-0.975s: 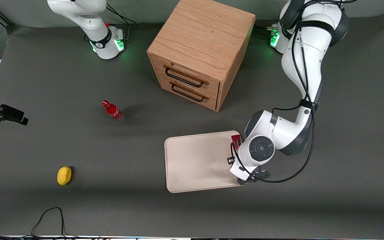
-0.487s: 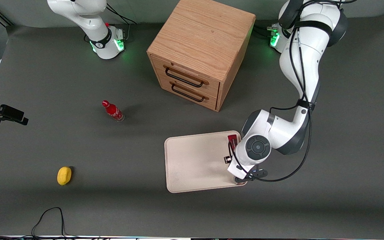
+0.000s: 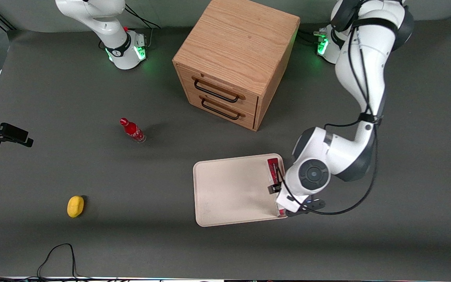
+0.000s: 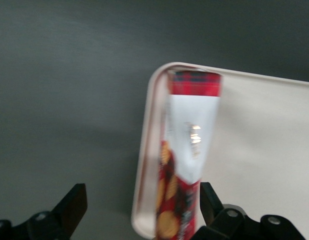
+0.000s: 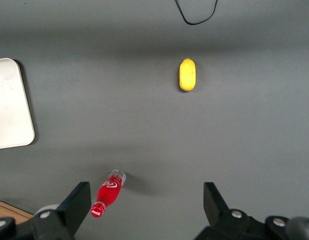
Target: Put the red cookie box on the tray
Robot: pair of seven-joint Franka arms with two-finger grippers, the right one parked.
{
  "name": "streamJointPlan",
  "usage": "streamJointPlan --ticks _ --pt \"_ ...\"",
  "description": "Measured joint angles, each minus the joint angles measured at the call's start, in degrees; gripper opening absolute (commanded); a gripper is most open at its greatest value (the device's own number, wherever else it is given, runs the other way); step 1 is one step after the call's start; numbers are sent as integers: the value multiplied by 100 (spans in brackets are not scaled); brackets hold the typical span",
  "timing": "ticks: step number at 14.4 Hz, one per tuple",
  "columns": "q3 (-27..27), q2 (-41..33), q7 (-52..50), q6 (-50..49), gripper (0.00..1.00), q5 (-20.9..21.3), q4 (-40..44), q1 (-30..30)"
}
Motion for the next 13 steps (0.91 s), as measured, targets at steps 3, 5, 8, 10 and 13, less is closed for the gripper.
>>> streamJointPlan --ticks 3,5,8,10,13 --pt "6 -676 915 -764 100 -104 -65 460" --pt "10 -1250 1646 -928 100 -200 -454 908" --pt "22 -2236 2329 -925 100 -256 -1453 1556" --pt "26 -2951 2441 -914 100 -271 -2157 1880" --pt "50 -4017 2456 -911 100 -281 -3113 2086"
